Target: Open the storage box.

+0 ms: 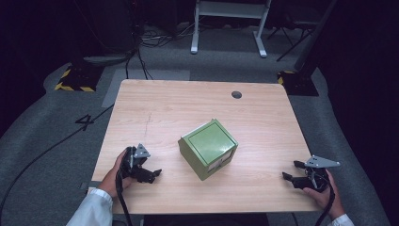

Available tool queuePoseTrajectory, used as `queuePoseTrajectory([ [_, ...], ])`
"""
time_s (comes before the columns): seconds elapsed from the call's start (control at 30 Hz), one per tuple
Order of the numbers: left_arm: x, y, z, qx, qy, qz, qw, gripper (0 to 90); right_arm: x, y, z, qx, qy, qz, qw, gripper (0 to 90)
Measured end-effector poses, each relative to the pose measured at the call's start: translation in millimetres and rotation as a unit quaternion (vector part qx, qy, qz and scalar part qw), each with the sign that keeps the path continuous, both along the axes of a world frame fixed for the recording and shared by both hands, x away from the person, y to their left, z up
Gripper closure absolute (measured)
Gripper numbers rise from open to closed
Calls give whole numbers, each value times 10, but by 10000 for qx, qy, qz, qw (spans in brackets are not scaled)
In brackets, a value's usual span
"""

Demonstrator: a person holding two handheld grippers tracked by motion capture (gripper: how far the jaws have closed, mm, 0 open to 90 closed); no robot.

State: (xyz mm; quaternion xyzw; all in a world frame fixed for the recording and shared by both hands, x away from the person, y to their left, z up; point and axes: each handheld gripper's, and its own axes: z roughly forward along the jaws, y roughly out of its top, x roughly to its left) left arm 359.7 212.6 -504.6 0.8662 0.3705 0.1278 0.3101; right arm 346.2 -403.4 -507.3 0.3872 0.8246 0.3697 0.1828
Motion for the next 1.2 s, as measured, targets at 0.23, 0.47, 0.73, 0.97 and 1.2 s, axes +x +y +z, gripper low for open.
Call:
queuePoseTrajectory([
  [0.23,28,-41,38,170,-71,-344,9992,34,0,0,0,4,2,-2,10000,219],
  [0.47,131,-45,100,240,-22,-383,9990,199,0,0,1,-3,-1,-1,10000,218],
  [0.73,252,-24,268,-107,-162,-399,9990,191,0,0,1,0,2,2,10000,219],
  [0.97,408,-47,488,-431,-370,-407,9976,267,-1,1,0,0,0,1,10000,219],
  [1.2,614,-100,681,-712,-685,-358,9945,273,0,0,0,-1,0,2,10000,219],
])
